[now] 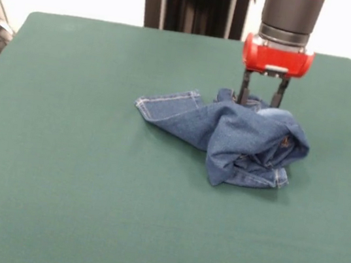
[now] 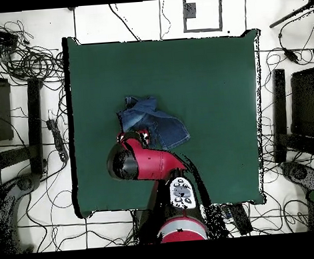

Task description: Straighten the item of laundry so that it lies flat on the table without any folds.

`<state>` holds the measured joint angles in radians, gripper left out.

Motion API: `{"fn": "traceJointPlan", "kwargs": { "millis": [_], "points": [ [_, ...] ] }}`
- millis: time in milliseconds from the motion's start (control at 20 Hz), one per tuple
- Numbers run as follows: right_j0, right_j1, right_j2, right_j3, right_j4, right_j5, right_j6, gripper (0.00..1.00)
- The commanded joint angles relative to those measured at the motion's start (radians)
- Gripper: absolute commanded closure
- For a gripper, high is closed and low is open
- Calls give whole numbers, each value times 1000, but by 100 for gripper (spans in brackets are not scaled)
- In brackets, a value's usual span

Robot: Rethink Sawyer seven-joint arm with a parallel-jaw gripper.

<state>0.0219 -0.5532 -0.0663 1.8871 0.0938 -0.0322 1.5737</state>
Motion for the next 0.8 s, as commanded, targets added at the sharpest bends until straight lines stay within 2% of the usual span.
{"fn": "traceJointPlan", "kwargs": {
  "millis": [50,200,250,800],
  "points": [
    [8,84,30,-44,16,-60,200,0],
    [10,83,30,-15,59,-64,251,0],
    [21,86,15,-20,61,-71,247,100],
    [14,86,24,-7,73,-83,262,100]
  ]
}}
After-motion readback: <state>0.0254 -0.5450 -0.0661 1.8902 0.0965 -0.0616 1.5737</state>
